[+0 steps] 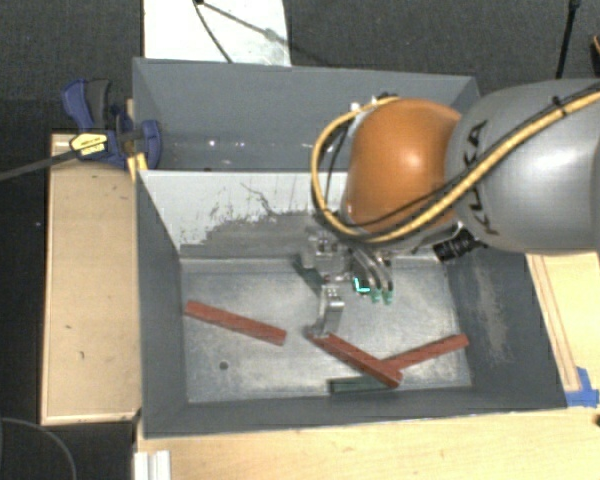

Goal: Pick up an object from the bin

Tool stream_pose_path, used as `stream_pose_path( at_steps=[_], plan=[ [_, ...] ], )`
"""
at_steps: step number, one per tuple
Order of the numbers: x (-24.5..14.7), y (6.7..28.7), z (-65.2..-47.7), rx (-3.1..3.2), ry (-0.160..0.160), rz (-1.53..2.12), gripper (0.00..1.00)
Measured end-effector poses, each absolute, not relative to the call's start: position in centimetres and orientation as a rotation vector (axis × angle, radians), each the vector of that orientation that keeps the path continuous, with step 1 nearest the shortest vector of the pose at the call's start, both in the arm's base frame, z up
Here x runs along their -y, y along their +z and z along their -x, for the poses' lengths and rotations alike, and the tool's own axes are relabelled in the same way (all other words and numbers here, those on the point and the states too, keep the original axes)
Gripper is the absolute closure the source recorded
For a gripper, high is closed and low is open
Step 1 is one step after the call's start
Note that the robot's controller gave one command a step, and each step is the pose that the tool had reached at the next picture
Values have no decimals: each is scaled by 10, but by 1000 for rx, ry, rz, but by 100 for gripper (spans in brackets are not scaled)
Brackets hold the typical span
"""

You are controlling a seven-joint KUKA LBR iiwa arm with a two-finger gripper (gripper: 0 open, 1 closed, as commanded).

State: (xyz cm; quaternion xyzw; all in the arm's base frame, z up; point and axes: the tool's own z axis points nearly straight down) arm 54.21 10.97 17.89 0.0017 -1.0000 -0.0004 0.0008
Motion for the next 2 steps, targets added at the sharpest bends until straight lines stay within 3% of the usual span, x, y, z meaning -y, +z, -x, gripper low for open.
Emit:
stream_pose_path(
  at_steps=[1, 2],
  plan=[
    [-217, 66, -538, 3135, -4, -116, 0],
    [-212, 70, -541, 3141, -2, -100, 100]
  ],
)
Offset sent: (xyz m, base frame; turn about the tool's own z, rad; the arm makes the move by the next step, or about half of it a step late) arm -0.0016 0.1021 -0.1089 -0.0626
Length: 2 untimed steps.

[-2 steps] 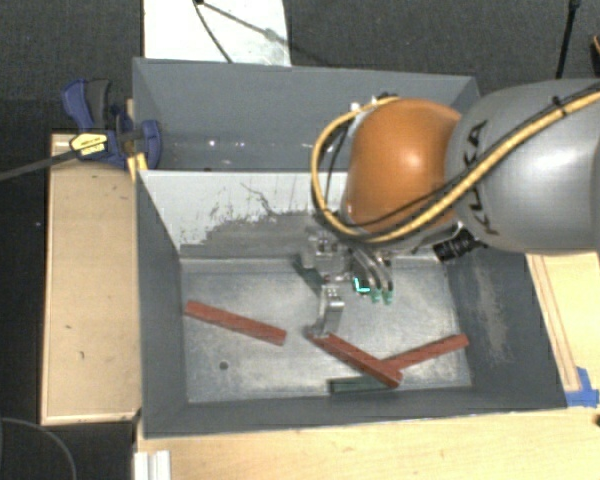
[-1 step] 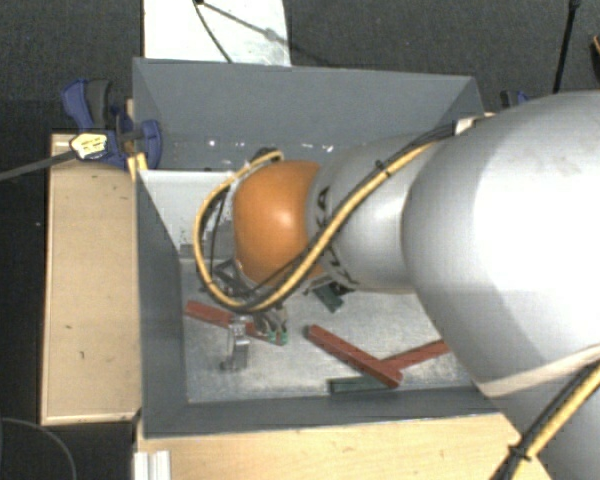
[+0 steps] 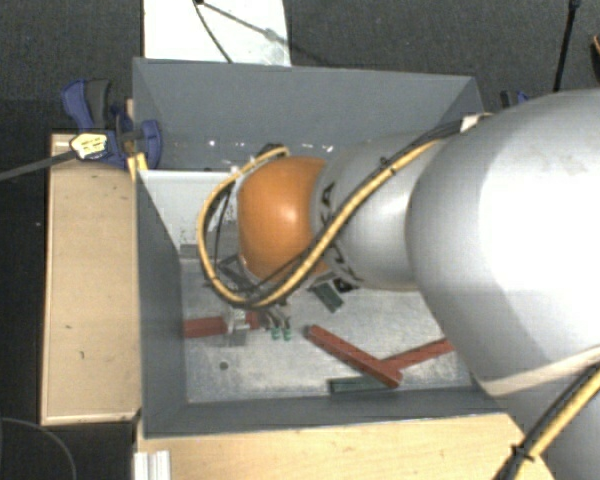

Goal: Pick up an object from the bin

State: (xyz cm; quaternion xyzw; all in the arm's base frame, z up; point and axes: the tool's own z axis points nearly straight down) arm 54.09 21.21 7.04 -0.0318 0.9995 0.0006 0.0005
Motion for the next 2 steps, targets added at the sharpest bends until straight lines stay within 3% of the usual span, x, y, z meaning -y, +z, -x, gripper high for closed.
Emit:
stream_pose_path(
  at_steps=[1, 2],
  plan=[
    [-197, 264, -518, -3075, 3, 591, 100],
    [-177, 259, -555, -3011, 1, 875, 100]
  ],
)
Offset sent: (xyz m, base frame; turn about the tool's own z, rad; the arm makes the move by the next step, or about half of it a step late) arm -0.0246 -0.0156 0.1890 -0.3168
